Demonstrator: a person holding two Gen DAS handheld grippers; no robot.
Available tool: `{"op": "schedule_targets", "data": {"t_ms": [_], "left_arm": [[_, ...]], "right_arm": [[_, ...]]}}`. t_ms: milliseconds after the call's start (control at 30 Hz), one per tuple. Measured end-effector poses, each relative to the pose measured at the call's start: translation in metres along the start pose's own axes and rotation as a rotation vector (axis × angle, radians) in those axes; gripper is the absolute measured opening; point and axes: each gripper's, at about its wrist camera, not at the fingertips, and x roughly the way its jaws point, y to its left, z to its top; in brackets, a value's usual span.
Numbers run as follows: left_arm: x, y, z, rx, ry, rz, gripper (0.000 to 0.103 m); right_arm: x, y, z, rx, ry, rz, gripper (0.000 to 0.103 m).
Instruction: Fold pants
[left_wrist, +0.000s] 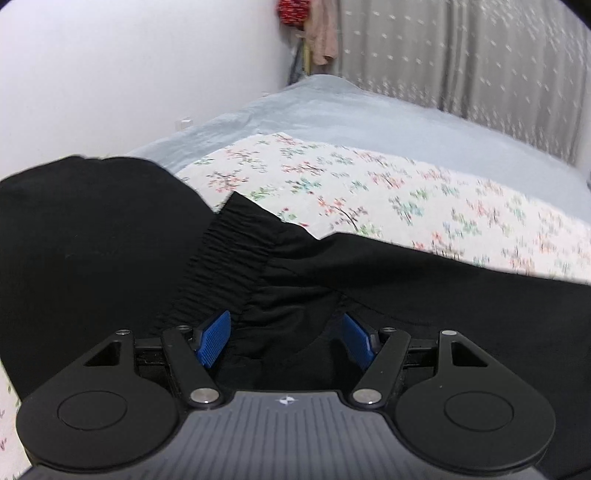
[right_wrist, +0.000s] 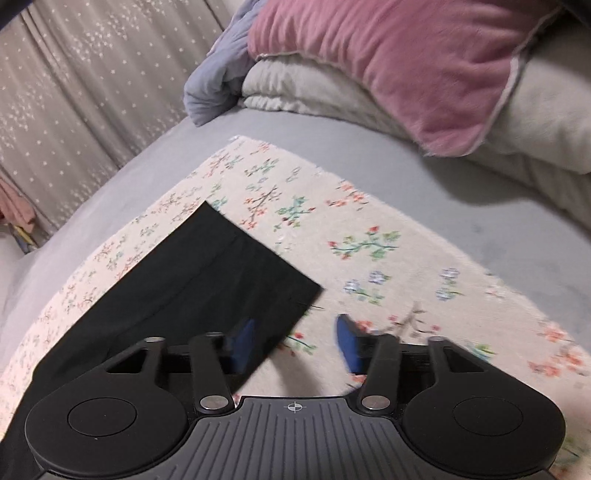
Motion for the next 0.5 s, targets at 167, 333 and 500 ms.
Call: {"op": "schedule_targets", "data": {"t_ms": [167,333,500], "left_arm": [[-0.008,0.003,-0.003,-0.004,-0.002,-0.019,0.079],[-0.016,0.006,-0.002,-0.034,-0.026,-0.060,0.073],[-0.016,0.006,-0.001,-0.038,-0.042,-0.076,0.073]], "right_arm": [[0.006,0.016,-0.001,-0.099,0.001,-0.035,0.000],[-0.031,0.040,0.007,-0.228,-0.174,-0.119,0.000],[-0.050,0.022,0.017,-0.214,-0.247,-0.198,0.000]]}}
